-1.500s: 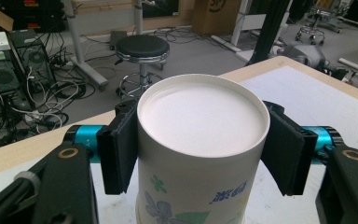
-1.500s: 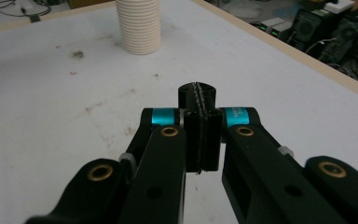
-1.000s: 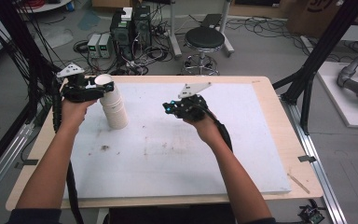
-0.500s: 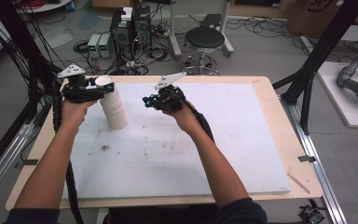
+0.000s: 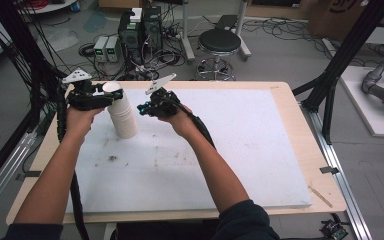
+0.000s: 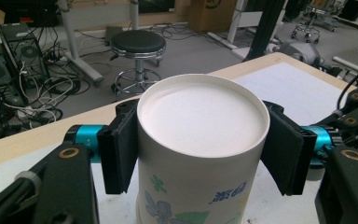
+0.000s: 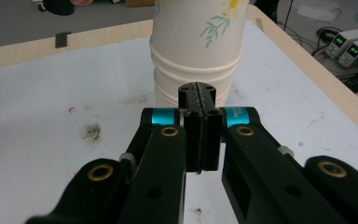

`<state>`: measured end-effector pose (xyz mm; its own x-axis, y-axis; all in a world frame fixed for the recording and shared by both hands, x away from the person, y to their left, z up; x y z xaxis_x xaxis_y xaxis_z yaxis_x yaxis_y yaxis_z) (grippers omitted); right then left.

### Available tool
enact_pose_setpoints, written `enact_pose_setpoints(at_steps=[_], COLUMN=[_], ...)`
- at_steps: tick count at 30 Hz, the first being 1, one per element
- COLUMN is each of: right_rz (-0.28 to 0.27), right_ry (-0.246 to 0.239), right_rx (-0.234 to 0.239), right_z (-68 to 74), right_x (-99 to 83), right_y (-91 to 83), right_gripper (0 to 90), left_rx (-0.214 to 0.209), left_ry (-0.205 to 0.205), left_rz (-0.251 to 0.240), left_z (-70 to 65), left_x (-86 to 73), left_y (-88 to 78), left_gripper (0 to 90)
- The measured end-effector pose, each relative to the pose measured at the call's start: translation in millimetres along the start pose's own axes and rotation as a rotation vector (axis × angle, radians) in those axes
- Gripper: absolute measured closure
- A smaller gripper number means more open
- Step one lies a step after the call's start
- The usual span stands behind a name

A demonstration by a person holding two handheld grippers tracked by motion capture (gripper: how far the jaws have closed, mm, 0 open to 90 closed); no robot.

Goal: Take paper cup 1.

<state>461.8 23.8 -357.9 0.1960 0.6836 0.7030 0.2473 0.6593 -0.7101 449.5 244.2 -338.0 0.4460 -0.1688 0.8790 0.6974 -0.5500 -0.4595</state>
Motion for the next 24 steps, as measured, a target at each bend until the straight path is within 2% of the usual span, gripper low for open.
enact_pose_setpoints(at_steps=[5, 9, 11, 24], right_rz=[0.038, 0.044, 0.080, 0.120], right_ry=[-0.005, -0.011, -0.010, 0.003], right_rx=[0.012, 0.009, 0.011, 0.008], right_z=[0.2, 1.1, 2.7, 1.1], right_x=[7.3, 12.5, 12.9, 15.2], right_y=[13.8, 21.0, 29.7, 42.5], right_gripper=[90.0, 90.0, 90.0, 90.0], left_rx=[0.002, 0.003, 0.003, 0.008], left_ry=[0.002, 0.004, 0.002, 0.002], left_rz=[0.002, 0.003, 0.006, 0.007], left_z=[-1.1, -1.5, -1.7, -2.1], left_x=[0.2, 0.3, 0.3, 0.1], left_y=[0.1, 0.4, 0.2, 0.4], left_gripper=[34.7, 34.7, 34.7, 34.9])
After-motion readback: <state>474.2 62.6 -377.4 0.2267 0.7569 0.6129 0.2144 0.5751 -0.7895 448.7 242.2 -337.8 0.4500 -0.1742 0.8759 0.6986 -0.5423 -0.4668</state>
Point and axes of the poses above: each handheld gripper's, and its own axes: y roughly forward along the jaws, x roughly out of its top, z roughly to its left, the point moved 3 cm from there along y, roughly forward along the jaws, and after that the axes turned 9 degrees about z, right-handed, at the moved point
